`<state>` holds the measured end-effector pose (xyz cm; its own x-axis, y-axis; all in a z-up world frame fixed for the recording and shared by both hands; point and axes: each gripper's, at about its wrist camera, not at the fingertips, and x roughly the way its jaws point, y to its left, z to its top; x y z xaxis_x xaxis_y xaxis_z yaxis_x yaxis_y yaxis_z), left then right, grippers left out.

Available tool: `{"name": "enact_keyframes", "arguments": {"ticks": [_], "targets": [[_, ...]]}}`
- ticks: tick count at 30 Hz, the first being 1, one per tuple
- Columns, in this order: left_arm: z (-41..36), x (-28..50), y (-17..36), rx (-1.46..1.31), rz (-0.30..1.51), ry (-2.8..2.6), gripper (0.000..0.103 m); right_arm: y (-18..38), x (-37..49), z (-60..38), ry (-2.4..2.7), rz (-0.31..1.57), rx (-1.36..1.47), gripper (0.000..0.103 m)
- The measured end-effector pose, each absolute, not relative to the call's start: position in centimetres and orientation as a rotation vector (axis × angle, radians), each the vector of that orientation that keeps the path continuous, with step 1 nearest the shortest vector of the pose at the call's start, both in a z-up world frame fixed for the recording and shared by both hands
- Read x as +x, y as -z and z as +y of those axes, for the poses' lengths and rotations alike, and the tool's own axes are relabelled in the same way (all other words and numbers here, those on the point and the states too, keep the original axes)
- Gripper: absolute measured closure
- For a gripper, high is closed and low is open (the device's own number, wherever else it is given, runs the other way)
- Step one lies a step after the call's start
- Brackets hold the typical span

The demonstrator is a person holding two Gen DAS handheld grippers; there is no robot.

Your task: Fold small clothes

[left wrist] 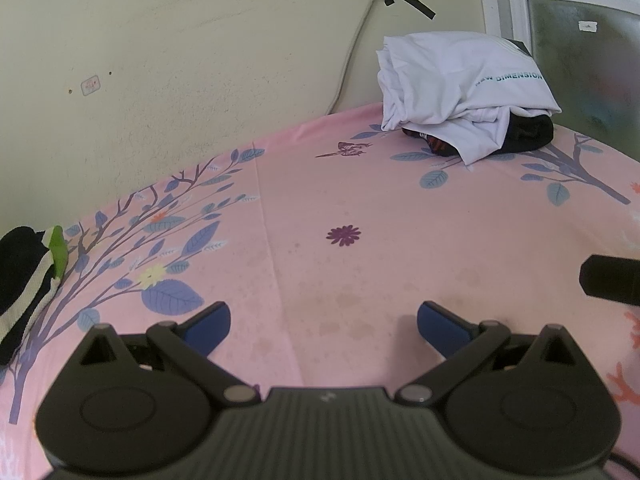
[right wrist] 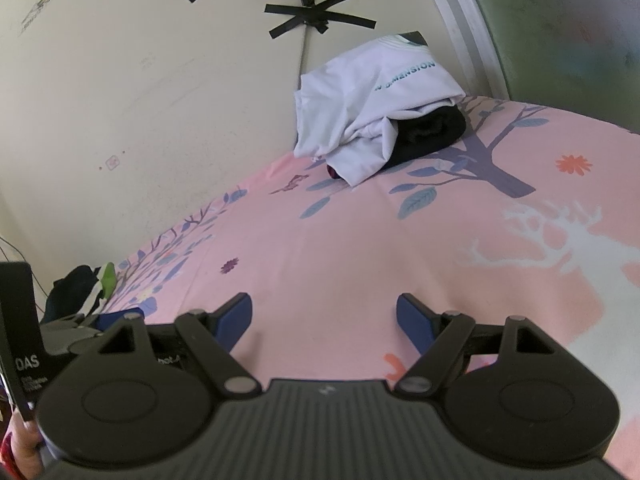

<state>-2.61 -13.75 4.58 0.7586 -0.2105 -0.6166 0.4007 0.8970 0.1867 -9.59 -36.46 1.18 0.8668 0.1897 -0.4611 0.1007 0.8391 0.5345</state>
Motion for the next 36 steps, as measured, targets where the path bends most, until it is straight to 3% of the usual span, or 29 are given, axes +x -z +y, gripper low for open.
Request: {"name": "enact_keyframes", "arguments": {"ticks": [36], "targets": [[-13.78, -2.86, -4.65, 0.336, 0.615, 0.341, 0.0, -1.3, -9.61, -36.41, -0.048, 0.528, 0.582, 0.03]]}}
